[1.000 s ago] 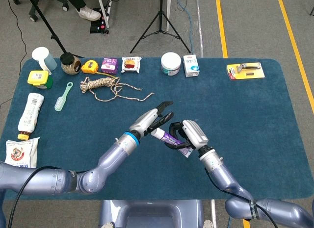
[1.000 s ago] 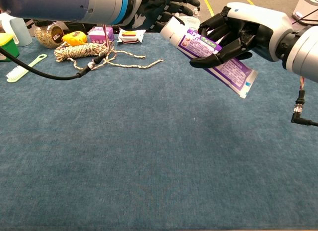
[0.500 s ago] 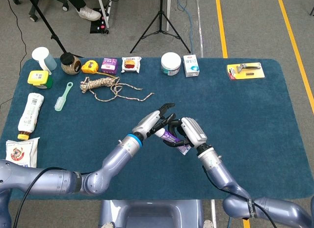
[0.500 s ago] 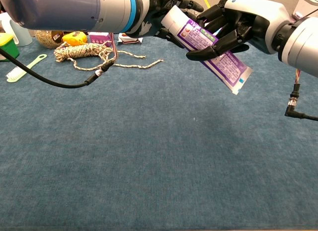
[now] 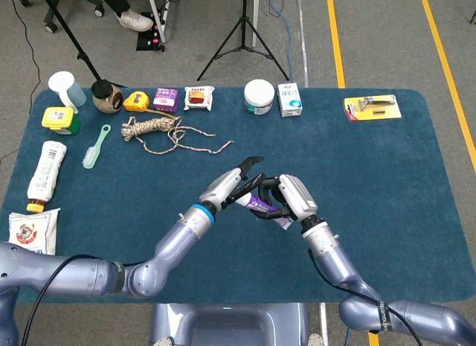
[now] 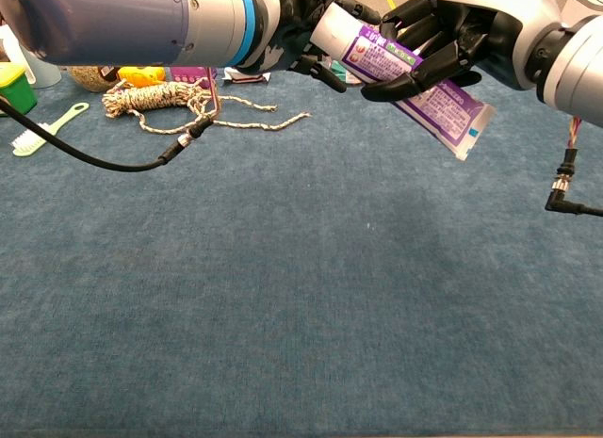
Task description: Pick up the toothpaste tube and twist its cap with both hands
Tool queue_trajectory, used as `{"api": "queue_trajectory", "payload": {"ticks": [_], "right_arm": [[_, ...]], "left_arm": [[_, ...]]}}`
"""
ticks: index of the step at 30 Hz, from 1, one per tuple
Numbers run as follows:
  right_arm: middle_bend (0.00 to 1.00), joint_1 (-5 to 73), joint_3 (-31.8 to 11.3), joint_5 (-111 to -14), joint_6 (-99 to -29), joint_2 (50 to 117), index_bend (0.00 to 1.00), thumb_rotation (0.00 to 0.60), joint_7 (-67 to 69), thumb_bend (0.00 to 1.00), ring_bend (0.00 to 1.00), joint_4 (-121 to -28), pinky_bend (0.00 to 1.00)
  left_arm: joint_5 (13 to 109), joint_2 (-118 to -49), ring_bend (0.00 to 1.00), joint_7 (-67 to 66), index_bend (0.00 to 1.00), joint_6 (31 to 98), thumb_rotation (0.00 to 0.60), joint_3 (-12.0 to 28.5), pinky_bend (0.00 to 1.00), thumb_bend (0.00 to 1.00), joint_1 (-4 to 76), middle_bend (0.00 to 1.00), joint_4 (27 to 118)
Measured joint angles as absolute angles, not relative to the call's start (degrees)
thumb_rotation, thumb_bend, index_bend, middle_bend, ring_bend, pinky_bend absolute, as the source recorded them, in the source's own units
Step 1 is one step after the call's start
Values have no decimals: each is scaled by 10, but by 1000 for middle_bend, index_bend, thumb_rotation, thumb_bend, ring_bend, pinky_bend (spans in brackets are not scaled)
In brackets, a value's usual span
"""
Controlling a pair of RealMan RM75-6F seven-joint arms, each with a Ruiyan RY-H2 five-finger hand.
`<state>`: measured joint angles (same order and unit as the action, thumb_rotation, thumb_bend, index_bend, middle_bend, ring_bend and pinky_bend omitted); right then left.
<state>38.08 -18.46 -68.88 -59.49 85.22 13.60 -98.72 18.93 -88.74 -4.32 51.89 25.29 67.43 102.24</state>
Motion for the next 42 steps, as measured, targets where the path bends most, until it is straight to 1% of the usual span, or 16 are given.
{"api": "queue_trajectory", "payload": {"ticks": [6,11,17,22,26,36,39,41,42], "right_arm": [[975,381,-186,-678,-593,850,854,600,130,299,1000,-993,1000],[975,380,-179,-672,-592,853,854,600,124,299,1000,-987,1000],[975,380,-164,-668,-572,846,854,600,114,299,1000,-975,1000],[975,383,-150,-664,-550,837,854,600,99,299,1000,-966,1000],[975,388,-140,-655,-527,827,854,600,82,299,1000,-956,1000],[950,418,-120,-582,-447,769,846,600,8,299,1000,-955,1000],[912,426,-111,-569,-442,761,807,600,-22,299,988,-955,984],[856,430,-105,-560,-442,758,740,600,-38,299,938,-954,936],[806,431,-102,-557,-442,757,685,600,-44,299,887,-953,894]], "left_arm": [[198,-891,0,-40,0,529,0,257,146,23,671,0,1025],[210,-879,0,-35,0,537,0,264,146,23,661,0,1037],[228,-843,0,-27,0,546,0,271,146,23,639,0,1066],[248,-801,0,-28,0,552,0,270,146,24,616,0,1097],[267,-768,0,-34,0,558,0,259,146,24,596,0,1121],[340,-712,0,-73,0,596,0,204,146,24,549,0,1168],[360,-701,0,-78,0,607,0,194,146,24,534,0,1177],[370,-695,0,-79,0,613,0,188,146,24,526,0,1182],[377,-692,0,-80,0,616,0,185,146,24,520,0,1185]]}}
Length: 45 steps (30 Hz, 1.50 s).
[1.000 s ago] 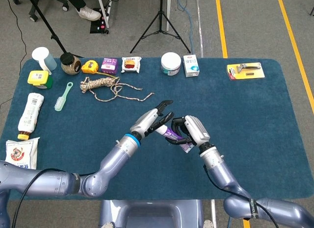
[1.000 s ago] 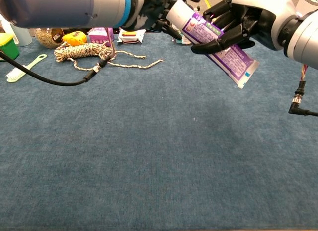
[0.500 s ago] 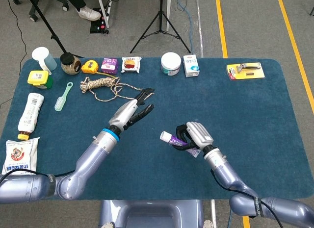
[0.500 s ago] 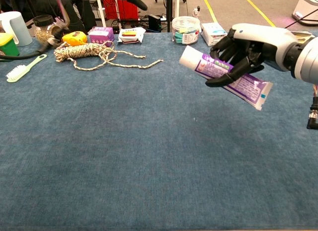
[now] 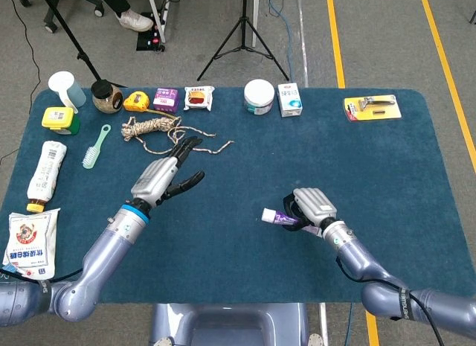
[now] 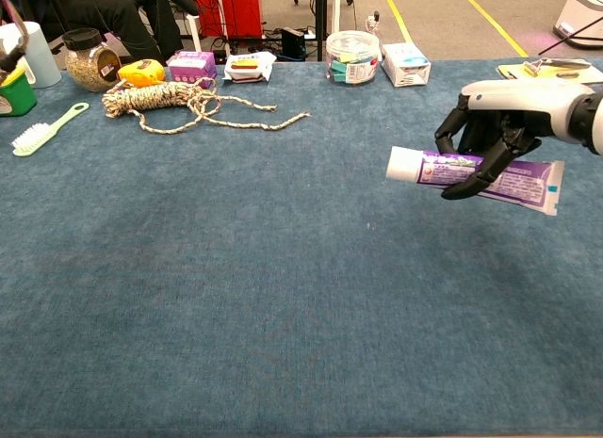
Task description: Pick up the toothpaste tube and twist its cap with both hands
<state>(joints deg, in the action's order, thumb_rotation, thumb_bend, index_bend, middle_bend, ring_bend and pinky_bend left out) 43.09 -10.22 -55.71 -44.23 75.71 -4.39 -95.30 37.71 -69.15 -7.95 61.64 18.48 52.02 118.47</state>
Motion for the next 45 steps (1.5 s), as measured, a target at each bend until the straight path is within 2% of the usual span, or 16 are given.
{"api": "queue_trajectory", "payload": {"ticks": [2,4,5,7,11,14,18,21,24,28,32,35,36,39,42,45], "right_arm": [[689,433,-96,-555,-445,757,569,598,-59,299,774,-950,794],[542,435,-90,-556,-448,757,409,576,-74,299,642,-946,658],[497,436,-86,-556,-451,758,358,555,-84,299,603,-943,615],[374,437,-80,-556,-455,761,222,466,-97,300,493,-938,502],[209,437,-73,-555,-467,768,50,356,-111,301,336,-931,363],[147,436,-71,-556,-470,766,0,317,-113,301,273,-932,314],[137,433,-70,-563,-473,759,0,312,-111,301,254,-934,296],[161,426,-70,-569,-479,753,22,339,-105,301,272,-936,309],[219,416,-70,-576,-491,747,103,376,-92,300,322,-940,347],[295,393,-73,-590,-526,740,232,386,-69,300,386,-943,401],[385,355,-77,-615,-592,735,377,386,-34,299,503,-942,492],[447,329,-83,-630,-637,733,445,390,-14,300,545,-933,529],[463,321,-84,-632,-649,733,461,393,-10,300,552,-930,536],[500,292,-87,-638,-680,726,495,402,2,299,575,-920,539],[508,274,-85,-640,-692,712,502,407,1,299,579,-916,539],[504,256,-81,-639,-705,703,492,409,-11,300,578,-918,534]], "left_arm": [[387,-686,0,-80,0,622,0,179,146,24,513,0,1188],[400,-678,0,-82,0,629,0,172,146,24,503,0,1193],[407,-675,0,-82,0,632,0,168,146,24,498,0,1195],[421,-667,0,-82,0,639,0,161,146,24,486,0,1199],[449,-652,0,-80,0,654,0,148,146,25,462,0,1207],[468,-640,0,-78,0,662,0,136,146,24,444,0,1211],[493,-623,0,-73,0,669,0,122,146,24,420,0,1216],[509,-612,0,-69,0,677,0,113,146,24,404,0,1219],[526,-600,0,-68,0,687,0,101,146,26,385,0,1223],[540,-582,0,-87,11,715,0,79,146,35,356,0,1232],[549,-566,22,-121,138,762,9,59,146,38,323,37,1245],[559,-562,78,-140,238,796,105,49,151,46,299,105,1250],[563,-561,96,-147,266,810,158,44,171,53,289,130,1250],[580,-561,155,-166,298,846,265,32,259,76,264,194,1248],[609,-569,187,-190,327,883,307,19,280,85,238,231,1236],[644,-580,193,-213,329,917,319,7,280,85,215,240,1218]]}}
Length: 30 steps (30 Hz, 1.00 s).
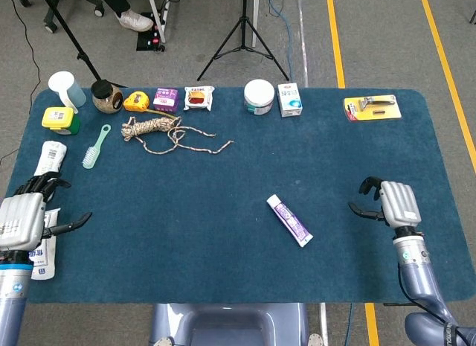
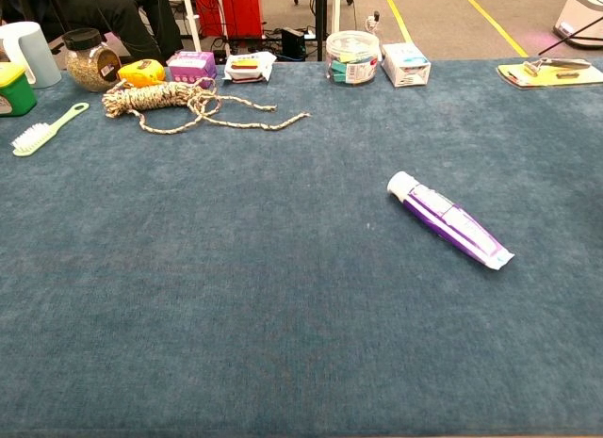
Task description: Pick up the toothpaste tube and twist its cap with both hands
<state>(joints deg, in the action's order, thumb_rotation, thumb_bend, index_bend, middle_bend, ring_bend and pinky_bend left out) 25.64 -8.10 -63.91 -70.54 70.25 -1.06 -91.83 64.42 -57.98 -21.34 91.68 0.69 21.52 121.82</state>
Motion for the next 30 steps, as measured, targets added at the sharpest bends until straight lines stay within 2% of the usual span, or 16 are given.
{"api": "queue_trajectory", "payload": {"ticks": [6,13,30], "right_arm": [[474,220,-72,-630,-733,680,460,408,-37,300,537,-932,480],[453,180,-60,-638,-766,654,425,404,-55,299,498,-956,431],[441,104,-42,-702,-859,643,424,401,-71,299,492,-990,422]], "left_arm": [[722,-599,190,-277,327,974,326,-25,280,86,166,240,1190],[785,-605,186,-286,322,986,333,-63,280,86,112,240,1178],[828,-581,185,-253,317,975,336,-83,280,87,50,240,1194]]}}
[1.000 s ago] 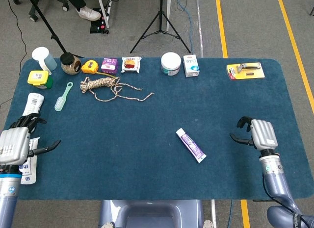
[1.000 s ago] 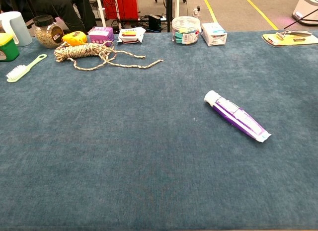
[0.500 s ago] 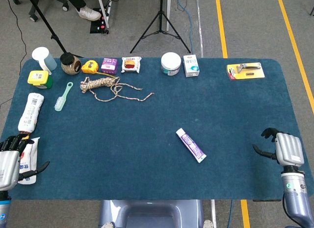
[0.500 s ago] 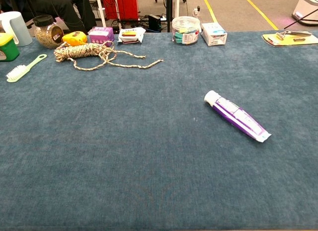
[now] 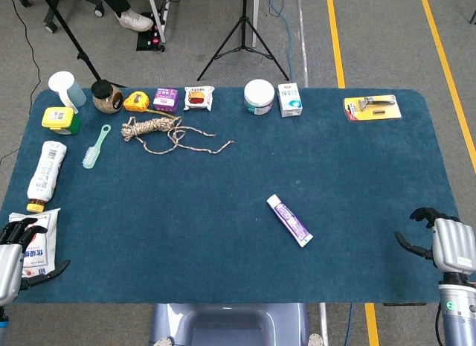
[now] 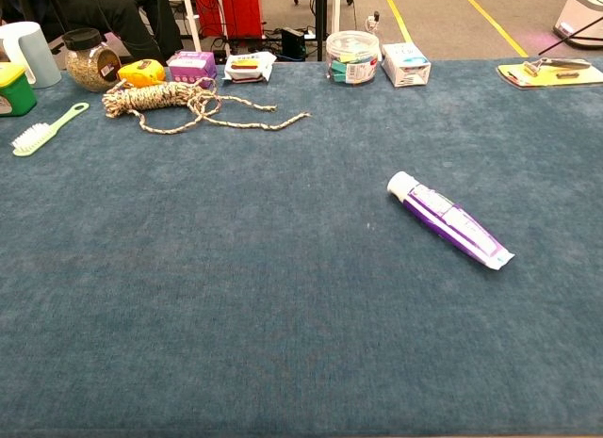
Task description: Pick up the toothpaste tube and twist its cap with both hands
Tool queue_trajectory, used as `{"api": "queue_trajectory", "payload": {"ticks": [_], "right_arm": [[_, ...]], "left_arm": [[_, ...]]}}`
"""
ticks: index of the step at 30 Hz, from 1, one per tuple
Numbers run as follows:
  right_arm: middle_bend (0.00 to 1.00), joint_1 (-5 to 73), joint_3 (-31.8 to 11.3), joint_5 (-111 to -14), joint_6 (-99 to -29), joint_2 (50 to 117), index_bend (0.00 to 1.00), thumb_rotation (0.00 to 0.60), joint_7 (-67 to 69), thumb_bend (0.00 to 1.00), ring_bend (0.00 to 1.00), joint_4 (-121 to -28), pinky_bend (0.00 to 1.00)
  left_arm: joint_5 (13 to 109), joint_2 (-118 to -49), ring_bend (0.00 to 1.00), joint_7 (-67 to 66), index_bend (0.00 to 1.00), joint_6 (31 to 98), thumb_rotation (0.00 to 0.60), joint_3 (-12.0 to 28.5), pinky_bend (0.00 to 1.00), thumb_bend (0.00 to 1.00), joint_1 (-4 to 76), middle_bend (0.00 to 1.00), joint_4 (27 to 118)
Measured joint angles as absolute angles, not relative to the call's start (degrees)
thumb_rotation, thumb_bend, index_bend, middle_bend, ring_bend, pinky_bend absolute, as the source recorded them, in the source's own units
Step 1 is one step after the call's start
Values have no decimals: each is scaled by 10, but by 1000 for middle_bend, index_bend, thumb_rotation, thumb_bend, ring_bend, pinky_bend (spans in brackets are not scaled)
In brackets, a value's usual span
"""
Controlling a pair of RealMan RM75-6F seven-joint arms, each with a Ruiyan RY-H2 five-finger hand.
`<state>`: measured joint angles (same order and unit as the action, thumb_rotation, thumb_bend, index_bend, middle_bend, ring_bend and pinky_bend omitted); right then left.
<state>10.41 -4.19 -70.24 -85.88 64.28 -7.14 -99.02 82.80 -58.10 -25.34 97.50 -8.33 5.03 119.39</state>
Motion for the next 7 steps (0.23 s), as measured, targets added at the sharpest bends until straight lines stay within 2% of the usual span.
{"api": "queue_trajectory", "payload": {"ticks": [7], "right_arm": [[442,86,-44,-724,-878,635,424,401,-57,300,492,-999,422]], "left_arm": [[827,-559,181,-252,317,953,338,-79,271,87,50,240,1218]]}}
